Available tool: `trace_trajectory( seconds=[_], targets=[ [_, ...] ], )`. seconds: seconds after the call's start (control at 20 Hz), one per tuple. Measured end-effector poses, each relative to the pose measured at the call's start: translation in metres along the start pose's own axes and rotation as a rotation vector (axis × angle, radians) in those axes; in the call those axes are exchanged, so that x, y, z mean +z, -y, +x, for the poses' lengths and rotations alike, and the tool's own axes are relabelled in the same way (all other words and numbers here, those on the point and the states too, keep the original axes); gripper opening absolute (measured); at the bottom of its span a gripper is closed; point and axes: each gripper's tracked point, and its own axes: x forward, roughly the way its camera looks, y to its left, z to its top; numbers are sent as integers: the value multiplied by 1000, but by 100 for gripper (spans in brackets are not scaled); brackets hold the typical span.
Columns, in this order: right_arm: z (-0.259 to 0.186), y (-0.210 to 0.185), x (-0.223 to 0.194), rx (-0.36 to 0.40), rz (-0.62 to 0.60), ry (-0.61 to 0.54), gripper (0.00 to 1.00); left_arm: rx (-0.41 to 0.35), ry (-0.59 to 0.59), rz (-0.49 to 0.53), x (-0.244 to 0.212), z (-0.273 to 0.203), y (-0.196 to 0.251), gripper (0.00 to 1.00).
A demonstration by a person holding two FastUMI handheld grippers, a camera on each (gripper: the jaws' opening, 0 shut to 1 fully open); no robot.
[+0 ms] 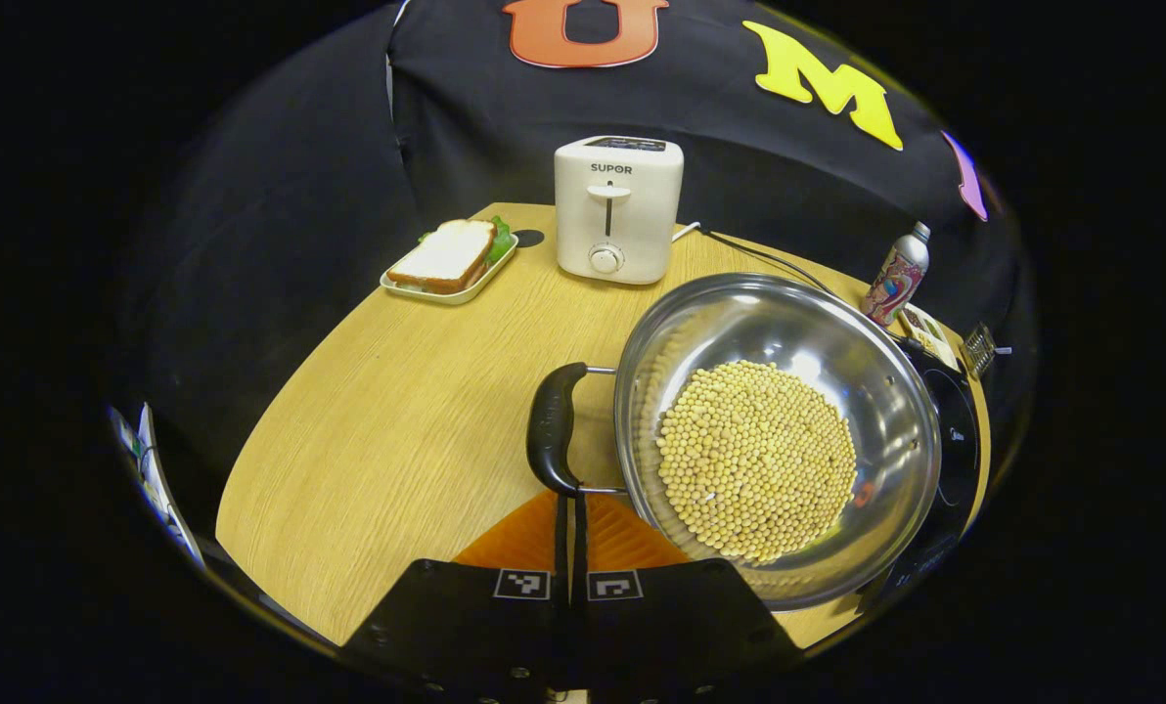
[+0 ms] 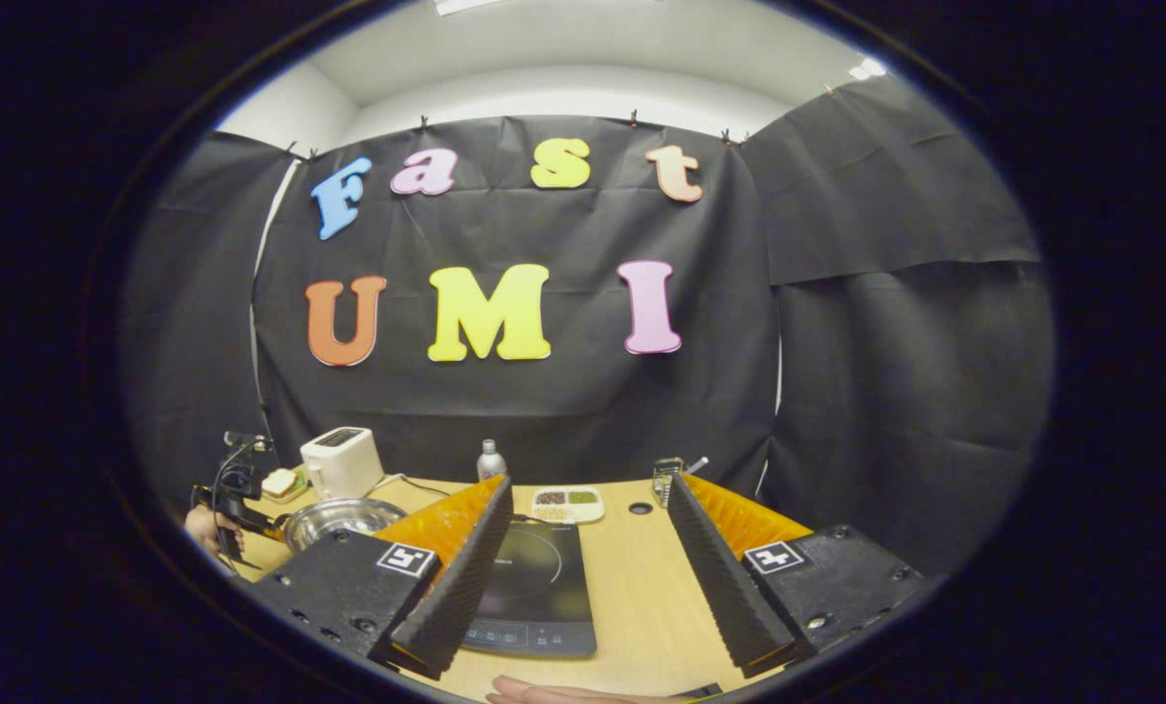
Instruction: First push the handle of the pot to place it horizontally, then grasp the pot with both hands and set it on the induction cooktop.
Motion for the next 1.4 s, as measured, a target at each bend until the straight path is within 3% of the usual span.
trace_trajectory(
  seconds=[0.05,0.1,0.15,0.2,0.25,0.3,0.35,0.4,0.55,0.6,0.65,0.75,0.85,0.9,1.0,1.15,1.2,1.25,1.4],
  targets=[
    [0,-5,-1,1,-6,5,100,-5,0,5,2,3,-2,0],
    [1,-8,-6,3,-11,1,96,-9,-2,9,3,4,-3,0],
    [3,-12,-11,10,-14,-9,100,-14,-1,6,5,5,-4,0],
    [6,-16,-16,13,-17,-21,95,-22,-3,3,6,5,-4,0],
    [8,-19,-20,17,-22,-28,96,-30,-3,0,6,4,-4,11],
    [10,-22,-23,18,-25,-26,96,-29,0,-1,6,2,-5,11],
    [14,-26,-26,18,-31,-24,96,-30,13,2,7,-1,-7,0],
    [20,-30,-35,13,-37,-35,100,-24,25,1,6,-4,-9,0],
    [32,-52,-59,34,-31,-94,96,-25,74,-3,7,-19,-12,0],
    [38,-57,-62,26,-46,-85,96,-35,100,-10,9,-28,-10,11],
    [43,-62,-65,17,-67,-79,96,-59,125,-25,12,-35,-5,1],
    [52,-82,-79,41,-83,-90,96,-101,164,-20,13,-53,8,15],
    [62,-104,-98,78,-80,-131,96,-85,217,19,19,-68,7,55],
    [68,-111,-106,83,-80,-146,96,-98,259,26,26,-76,13,51],
    [82,-120,-122,80,-85,-180,100,-136,335,7,37,-95,25,98],
    [102,-142,-147,110,-77,-243,100,-130,366,11,39,-96,22,96],
    [108,-149,-153,123,-71,-259,100,-126,374,10,41,-93,22,86],
    [114,-157,-158,136,-64,-273,100,-130,379,14,43,-91,22,96],
    [134,-182,-176,178,-50,-317,100,-129,352,38,42,-75,22,96]
  ],
)
